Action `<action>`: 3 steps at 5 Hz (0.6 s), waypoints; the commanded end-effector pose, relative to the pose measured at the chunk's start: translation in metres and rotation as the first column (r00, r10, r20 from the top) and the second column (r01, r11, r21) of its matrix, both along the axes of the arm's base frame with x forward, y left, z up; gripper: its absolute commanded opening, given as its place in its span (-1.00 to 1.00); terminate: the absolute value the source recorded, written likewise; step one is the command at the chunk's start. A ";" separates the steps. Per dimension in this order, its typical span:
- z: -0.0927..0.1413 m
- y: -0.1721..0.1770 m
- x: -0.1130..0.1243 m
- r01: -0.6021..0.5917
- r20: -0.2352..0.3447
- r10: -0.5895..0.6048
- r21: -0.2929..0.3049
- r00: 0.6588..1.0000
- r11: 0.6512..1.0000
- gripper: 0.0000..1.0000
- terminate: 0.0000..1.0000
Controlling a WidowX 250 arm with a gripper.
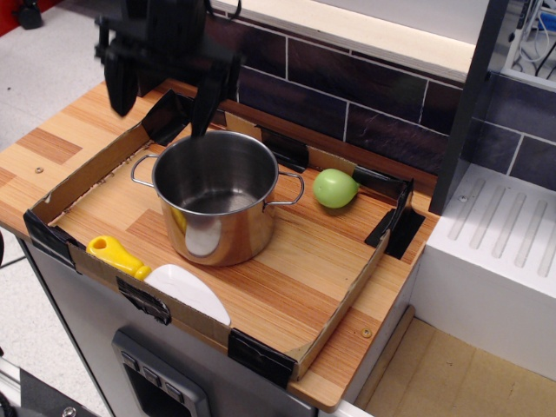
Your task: Upright metal pot
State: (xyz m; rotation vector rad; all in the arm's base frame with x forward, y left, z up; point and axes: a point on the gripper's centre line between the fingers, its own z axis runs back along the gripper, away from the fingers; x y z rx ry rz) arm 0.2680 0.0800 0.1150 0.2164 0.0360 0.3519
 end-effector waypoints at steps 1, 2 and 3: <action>0.075 -0.024 0.007 -0.044 0.026 0.045 -0.036 0.999 0.998 1.00 -1.00; 0.075 -0.024 0.007 -0.044 0.026 0.045 -0.036 0.999 0.998 1.00 -1.00; 0.075 -0.024 0.007 -0.044 0.026 0.045 -0.036 0.999 0.998 1.00 1.00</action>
